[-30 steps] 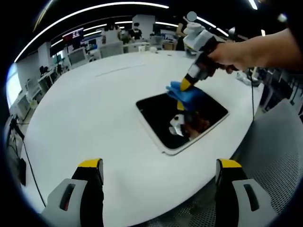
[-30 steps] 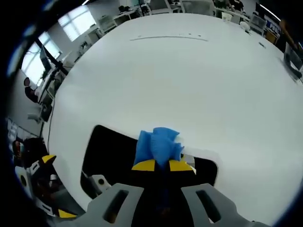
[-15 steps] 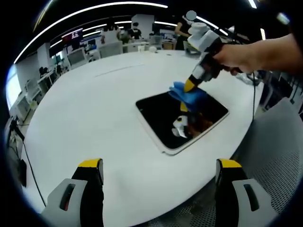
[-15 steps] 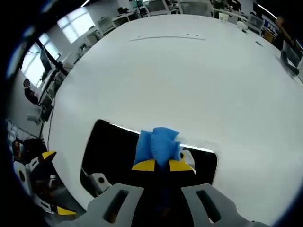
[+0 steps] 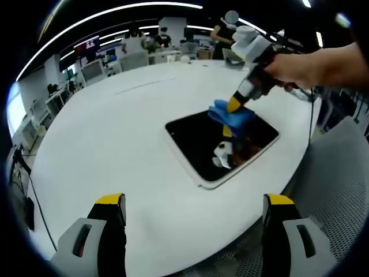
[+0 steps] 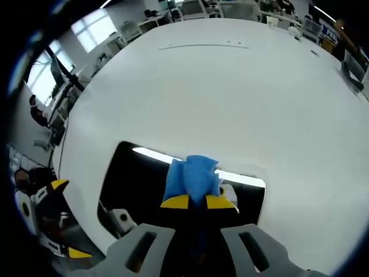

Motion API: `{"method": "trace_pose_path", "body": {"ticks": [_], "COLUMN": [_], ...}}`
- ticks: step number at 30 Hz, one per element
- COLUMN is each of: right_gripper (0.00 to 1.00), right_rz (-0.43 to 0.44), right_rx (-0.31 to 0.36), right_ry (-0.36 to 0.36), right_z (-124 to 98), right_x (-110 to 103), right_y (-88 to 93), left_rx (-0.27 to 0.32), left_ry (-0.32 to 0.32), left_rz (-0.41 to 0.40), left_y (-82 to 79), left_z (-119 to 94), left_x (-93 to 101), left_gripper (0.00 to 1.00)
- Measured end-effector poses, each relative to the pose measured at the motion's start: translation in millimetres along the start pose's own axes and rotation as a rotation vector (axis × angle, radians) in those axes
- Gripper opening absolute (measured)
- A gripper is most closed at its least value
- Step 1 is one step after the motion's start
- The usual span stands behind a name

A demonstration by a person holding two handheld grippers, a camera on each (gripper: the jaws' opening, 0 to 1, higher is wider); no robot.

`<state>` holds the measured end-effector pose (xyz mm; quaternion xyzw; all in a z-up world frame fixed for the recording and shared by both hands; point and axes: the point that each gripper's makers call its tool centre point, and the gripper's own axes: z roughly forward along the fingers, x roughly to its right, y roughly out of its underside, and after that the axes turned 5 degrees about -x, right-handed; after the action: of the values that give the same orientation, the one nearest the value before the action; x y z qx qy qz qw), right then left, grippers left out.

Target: Wipe the mirror surface with the cleaning cloth until all visible marks leave the cleaned area.

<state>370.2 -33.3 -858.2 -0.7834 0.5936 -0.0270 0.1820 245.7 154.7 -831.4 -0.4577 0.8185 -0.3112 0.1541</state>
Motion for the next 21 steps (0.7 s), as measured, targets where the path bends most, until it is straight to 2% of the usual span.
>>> {"method": "trace_pose_path", "body": {"ticks": [21], "right_gripper": [0.02], "right_rz": [0.014], "right_rx": [0.027], "right_ry": [-0.016], "right_z": [-5.5], "right_x": [-3.9], "right_y": [20.1], "left_rx": [0.001], "left_ry": [-0.015], "left_rz": [0.0], "left_y": [-0.1], "left_z": [-1.2], "left_x": [-2.4], "left_gripper": [0.99]}}
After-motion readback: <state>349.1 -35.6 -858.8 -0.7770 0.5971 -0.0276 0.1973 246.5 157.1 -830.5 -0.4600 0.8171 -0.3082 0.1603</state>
